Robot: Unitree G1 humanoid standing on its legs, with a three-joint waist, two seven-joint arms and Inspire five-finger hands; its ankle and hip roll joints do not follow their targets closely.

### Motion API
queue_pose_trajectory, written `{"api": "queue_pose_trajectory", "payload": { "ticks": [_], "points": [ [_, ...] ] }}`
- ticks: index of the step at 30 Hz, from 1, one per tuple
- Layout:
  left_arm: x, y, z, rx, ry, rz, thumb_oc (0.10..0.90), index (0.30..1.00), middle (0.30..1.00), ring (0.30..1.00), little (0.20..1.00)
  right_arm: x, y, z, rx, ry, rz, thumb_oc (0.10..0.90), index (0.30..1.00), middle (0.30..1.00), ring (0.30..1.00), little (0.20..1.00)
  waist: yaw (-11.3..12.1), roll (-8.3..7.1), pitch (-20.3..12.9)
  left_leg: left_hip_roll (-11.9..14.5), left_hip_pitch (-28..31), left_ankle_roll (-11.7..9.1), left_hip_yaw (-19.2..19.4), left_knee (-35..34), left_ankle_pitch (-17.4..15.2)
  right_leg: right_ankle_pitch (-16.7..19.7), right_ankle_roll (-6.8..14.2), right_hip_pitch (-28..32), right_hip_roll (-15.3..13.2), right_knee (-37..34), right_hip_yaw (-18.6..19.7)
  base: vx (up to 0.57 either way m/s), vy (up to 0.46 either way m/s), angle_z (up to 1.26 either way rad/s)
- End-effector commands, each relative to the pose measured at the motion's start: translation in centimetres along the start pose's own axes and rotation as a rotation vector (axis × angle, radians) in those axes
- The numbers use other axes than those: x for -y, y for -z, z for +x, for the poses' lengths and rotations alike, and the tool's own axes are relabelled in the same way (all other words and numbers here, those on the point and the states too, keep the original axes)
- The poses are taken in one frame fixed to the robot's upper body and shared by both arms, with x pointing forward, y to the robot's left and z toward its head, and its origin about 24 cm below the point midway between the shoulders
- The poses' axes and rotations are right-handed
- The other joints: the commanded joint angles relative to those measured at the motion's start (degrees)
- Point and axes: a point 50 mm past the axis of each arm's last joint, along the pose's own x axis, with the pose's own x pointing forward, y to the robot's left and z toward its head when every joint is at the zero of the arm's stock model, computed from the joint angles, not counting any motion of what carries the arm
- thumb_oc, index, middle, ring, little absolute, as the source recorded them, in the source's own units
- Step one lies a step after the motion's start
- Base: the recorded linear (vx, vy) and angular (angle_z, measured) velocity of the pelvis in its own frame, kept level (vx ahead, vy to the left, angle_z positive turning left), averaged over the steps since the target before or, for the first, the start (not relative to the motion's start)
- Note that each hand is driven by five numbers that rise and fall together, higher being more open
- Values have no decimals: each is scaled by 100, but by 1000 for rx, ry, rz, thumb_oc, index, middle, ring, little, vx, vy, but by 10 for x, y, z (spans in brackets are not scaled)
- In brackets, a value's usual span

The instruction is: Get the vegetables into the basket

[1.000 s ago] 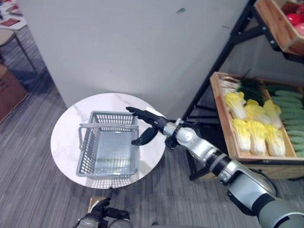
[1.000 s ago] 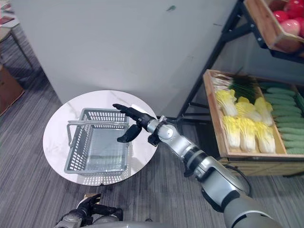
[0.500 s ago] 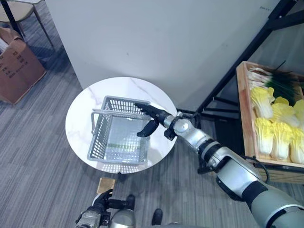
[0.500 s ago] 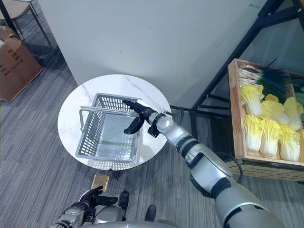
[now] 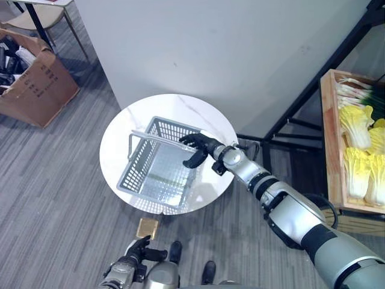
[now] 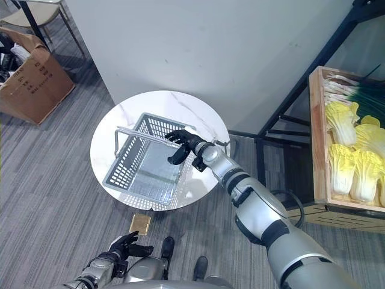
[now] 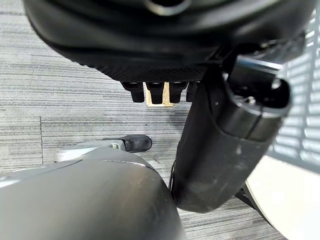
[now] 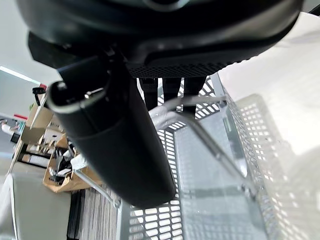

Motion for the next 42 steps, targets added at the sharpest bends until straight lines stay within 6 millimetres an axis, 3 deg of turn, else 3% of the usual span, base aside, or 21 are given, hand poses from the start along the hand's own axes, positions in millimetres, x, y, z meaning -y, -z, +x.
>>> {"api": "queue_pose_trajectory", "payload": {
  "ticks": [1, 2, 4, 7, 9, 13, 15, 19, 23, 24, 25, 26, 30, 42],
  "points": [
    [3, 40, -8, -151, 21, 99, 900, 1000, 1000, 1000, 1000, 0, -32, 4, 121, -5, 2, 400, 300, 300, 300, 300, 48, -154, -117, -111, 468, 18, 295, 23, -754, 125, 303, -155, -276, -9, 166, -18, 24, 7],
    [6, 46, -9, -172, 37, 116, 900, 1000, 1000, 1000, 1000, -2, -17, 2, 89, -17, 17, 400, 300, 300, 300, 300, 25, -159, -199, -113, 570, 29, 315, 23, -793, 124, 319, -68, -286, -9, 157, -8, 19, 5],
    [7, 47, -9, -176, 39, 119, 900, 1000, 1000, 1000, 1000, -2, -13, 1, 80, -15, 28, 400, 300, 300, 300, 300, 20, -154, -209, -114, 596, 32, 320, 23, -803, 122, 319, -46, -288, -9, 159, -18, 21, 4],
    [12, 60, -13, -224, 64, 145, 900, 1000, 1000, 1000, 1000, -4, 18, -7, 26, -12, 100, 400, 300, 300, 300, 300, -62, -134, -366, -116, 777, 44, 414, 23, -881, 113, 334, 95, -285, -9, 213, -15, 40, -1],
    [13, 62, -14, -230, 67, 147, 900, 1000, 1000, 1000, 1000, -6, 23, -9, 17, -19, 114, 400, 300, 300, 300, 300, -92, -127, -393, -115, 816, 48, 439, 23, -896, 113, 335, 119, -284, -9, 233, -17, 13, -5],
    [12, 68, -16, -255, 56, 155, 900, 1000, 1000, 1000, 1000, -22, 46, -25, 43, -57, 196, 400, 300, 300, 300, 300, -431, -25, -543, -104, 923, 41, 657, 23, -931, 143, 347, 99, -272, 74, 389, -72, 45, -27],
    [11, 68, -16, -254, 53, 153, 900, 1000, 1000, 1000, 1000, -22, 51, -28, 40, -56, 207, 400, 300, 300, 300, 300, -479, -13, -553, -102, 920, 39, 685, 23, -932, 148, 348, 80, -268, 90, 412, -61, 21, -27],
    [6, 67, -16, -251, 34, 144, 900, 1000, 1000, 1000, 1000, -17, 74, -50, 44, -26, 252, 400, 300, 300, 300, 300, -722, 45, -576, -85, 961, 44, 838, 23, -952, 167, 370, 12, -256, 171, 548, -52, 24, -26],
    [6, 68, -16, -247, 35, 140, 900, 1000, 1000, 1000, 1000, -5, 123, -87, -51, 79, 290, 400, 300, 300, 300, 300, -979, 112, -595, -78, 1049, 56, 1038, 23, -997, 164, 392, -24, -234, 212, 721, -15, 14, -25],
    [6, 68, -16, -247, 36, 141, 900, 1000, 1000, 1000, 1000, -5, 123, -87, -52, 79, 290, 400, 300, 300, 300, 300, -976, 113, -596, -78, 1050, 55, 1039, 23, -998, 164, 392, -24, -234, 212, 722, 4, 9, -22],
    [7, 70, -17, -251, 41, 145, 900, 1000, 1000, 1000, 1000, -2, 141, -101, -95, 127, 313, 400, 300, 300, 300, 300, -1056, 128, -614, -77, 1082, 55, 1093, 23, -1010, 169, 399, -26, -225, 218, 768, 8, 4, -19],
    [7, 70, -17, -251, 41, 145, 900, 1000, 1000, 1000, 1000, -2, 141, -101, -95, 127, 314, 400, 300, 300, 300, 300, -1052, 129, -615, -76, 1082, 55, 1095, 23, -1011, 169, 399, -26, -224, 219, 770, 12, 2, -18],
    [8, 70, -17, -252, 47, 149, 900, 1000, 1000, 1000, 1000, 1, 174, -131, -186, 214, 366, 400, 300, 300, 300, 300, -1216, 136, -621, -63, 1105, 45, 1200, 23, -1031, 193, 413, -46, -214, 206, 861, 9, -3, -15],
    [11, 68, -16, -247, 65, 174, 900, 1000, 1000, 1000, 1000, -18, 241, -183, -456, 334, 487, 400, 300, 300, 300, 300, -1428, 178, -601, -58, 1171, 33, 1305, 23, -1082, 151, 423, -27, -190, 216, 934, 20, -9, -5]
  ]
}}
